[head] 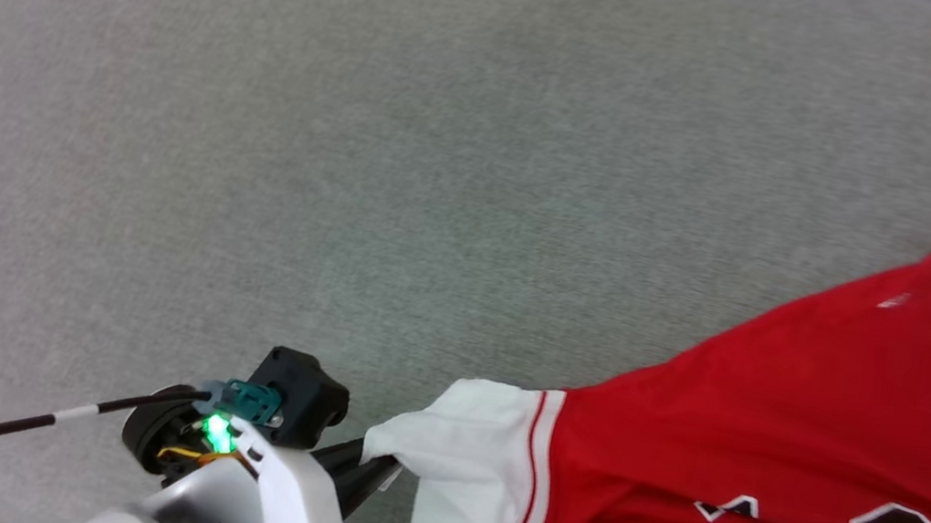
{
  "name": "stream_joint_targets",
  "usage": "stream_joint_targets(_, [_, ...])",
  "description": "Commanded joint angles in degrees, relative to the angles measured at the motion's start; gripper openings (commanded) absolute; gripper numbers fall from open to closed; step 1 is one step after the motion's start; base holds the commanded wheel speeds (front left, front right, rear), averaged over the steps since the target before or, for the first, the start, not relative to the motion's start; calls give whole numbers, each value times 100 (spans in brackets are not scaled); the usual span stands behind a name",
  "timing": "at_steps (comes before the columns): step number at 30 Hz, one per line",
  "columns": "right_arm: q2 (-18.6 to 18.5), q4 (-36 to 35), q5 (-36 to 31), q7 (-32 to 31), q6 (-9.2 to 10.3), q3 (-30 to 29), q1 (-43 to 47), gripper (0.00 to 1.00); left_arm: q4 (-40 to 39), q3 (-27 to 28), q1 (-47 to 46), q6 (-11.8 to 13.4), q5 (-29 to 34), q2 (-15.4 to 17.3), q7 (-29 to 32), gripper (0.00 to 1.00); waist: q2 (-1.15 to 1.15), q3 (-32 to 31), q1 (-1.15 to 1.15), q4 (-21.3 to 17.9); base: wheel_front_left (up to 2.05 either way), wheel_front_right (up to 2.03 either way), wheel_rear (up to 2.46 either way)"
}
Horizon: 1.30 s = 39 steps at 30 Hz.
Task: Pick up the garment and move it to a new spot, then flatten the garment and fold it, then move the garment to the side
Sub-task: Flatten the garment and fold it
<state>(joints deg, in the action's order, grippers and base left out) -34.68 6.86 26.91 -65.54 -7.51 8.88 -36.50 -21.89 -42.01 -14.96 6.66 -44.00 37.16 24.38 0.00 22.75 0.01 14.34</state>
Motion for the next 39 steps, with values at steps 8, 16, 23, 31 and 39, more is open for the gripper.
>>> stream_joint_targets(8, [-181,907,-197,176,4,272,-270,100,181,-168,-314,-157,100,-298,-49,0,0,414,-1,503,0,0,0])
stream_joint_targets(16, [-280,1326,-101,220,7,608,-68,100,286,-202,-393,-216,104,-372,-96,0,0,561,-1,556,0,0,0])
stream_joint_targets(23, [-290,1433,10,512,7,725,-50,0,436,-178,-424,-262,56,-344,-127,0,0,444,-1,462,0,0,0])
stream_joint_targets(31, [-113,1313,157,1425,3,723,-622,0,473,64,-433,-158,74,-83,-195,0,0,-227,-1,54,0,0,0])
stream_joint_targets(39, [-15,1024,476,2311,4,931,-707,0,378,604,-450,71,68,307,-464,0,0,-1072,-1,-509,0,0,0])
